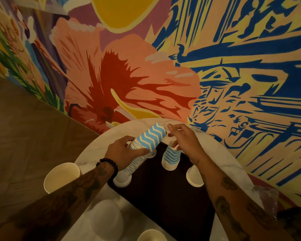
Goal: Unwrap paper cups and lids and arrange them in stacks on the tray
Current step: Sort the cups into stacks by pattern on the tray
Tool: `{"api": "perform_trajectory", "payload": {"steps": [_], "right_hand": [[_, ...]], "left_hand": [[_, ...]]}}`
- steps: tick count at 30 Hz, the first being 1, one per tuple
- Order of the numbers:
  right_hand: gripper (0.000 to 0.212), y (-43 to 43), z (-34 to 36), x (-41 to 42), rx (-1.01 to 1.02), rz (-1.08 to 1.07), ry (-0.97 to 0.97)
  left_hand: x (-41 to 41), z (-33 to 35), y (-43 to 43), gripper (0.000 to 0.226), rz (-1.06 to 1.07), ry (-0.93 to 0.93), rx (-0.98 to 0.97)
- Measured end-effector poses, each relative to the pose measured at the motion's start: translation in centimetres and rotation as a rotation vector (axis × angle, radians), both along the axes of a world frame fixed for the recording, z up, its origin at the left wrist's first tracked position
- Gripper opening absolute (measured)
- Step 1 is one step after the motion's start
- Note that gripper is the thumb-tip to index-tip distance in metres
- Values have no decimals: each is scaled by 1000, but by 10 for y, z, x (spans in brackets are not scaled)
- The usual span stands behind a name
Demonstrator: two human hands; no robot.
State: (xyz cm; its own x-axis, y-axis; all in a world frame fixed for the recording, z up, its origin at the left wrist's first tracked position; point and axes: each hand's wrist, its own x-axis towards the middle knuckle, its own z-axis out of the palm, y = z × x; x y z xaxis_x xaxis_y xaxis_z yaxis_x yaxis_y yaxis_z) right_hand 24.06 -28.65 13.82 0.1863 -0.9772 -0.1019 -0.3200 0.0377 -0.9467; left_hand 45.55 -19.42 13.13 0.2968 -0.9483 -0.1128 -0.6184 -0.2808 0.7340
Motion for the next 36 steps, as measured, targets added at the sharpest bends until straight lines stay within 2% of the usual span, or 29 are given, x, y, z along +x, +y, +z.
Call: {"api": "perform_trajectory", "payload": {"steps": [3,14,20,23,27,32,36], "right_hand": [[37,2,10,9,52,54,-106],[15,-5,14,6,-33,25,-142],[15,-20,25,-11,-209,-203,-135],[22,-26,24,-24,-327,-232,18],[33,-25,9,-30,-410,-142,222],[43,-21,-19,-23,-385,-11,476],[43,-16,-38,-21,-375,50,564]], "left_hand": [[-7,1,0,66,-39,-15,-59],[-5,5,0,67,-79,3,-56],[7,3,1,65,1,2,14],[10,5,2,63,46,16,24],[10,7,2,64,57,1,19],[8,8,2,63,48,6,20],[9,9,2,63,40,11,15]]}}
